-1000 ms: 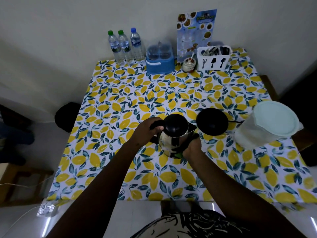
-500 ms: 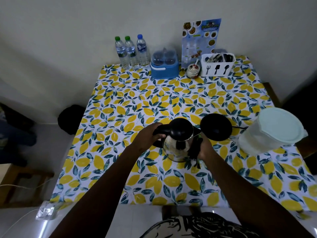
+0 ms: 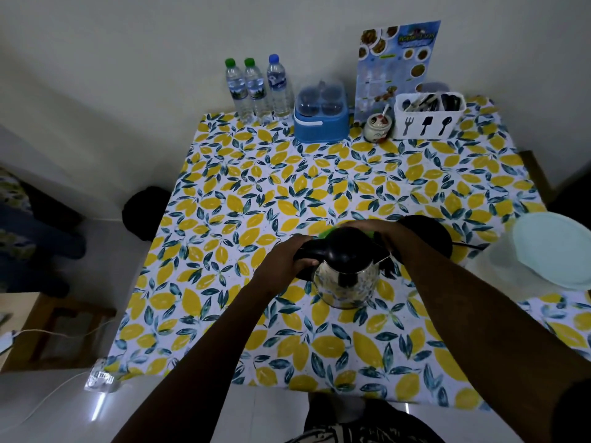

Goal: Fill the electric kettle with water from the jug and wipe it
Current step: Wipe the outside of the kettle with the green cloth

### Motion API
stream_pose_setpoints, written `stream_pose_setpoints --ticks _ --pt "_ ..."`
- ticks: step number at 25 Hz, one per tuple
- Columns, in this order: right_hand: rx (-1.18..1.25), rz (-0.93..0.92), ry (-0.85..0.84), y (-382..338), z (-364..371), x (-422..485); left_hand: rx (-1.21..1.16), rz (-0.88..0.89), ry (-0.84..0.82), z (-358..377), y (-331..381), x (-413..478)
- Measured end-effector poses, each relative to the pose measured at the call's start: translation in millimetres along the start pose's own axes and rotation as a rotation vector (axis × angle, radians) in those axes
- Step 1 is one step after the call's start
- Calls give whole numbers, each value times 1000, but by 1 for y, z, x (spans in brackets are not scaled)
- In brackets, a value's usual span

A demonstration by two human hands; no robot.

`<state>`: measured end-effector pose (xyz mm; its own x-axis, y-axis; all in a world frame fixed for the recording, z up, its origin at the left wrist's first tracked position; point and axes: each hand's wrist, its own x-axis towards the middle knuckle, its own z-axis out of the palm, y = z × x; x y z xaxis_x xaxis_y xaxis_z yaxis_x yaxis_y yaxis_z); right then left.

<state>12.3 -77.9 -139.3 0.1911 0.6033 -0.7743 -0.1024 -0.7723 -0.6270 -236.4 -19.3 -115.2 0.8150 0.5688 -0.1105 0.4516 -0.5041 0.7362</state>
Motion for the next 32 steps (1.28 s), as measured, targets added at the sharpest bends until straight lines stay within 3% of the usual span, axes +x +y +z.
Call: stream_pose_setpoints --ticks 4,9,17,21,30,32 --pt "312 -41 36 55 -6 11 18 61 20 1 -8 3" --pt "664 -324 72 79 6 -7 -30 48 87 8 -8 1" --pt "874 -399 340 87 -17 -18 -98 70 214 -5 11 51" --pt "766 -410 506 89 -25 -7 -104 77 244 -8 12 90" --pt "95 -547 787 106 0 33 -132 -53 279 -2 3 154" --pt "-60 -457 832 123 8 57 -107 -57 284 0 -1 157"
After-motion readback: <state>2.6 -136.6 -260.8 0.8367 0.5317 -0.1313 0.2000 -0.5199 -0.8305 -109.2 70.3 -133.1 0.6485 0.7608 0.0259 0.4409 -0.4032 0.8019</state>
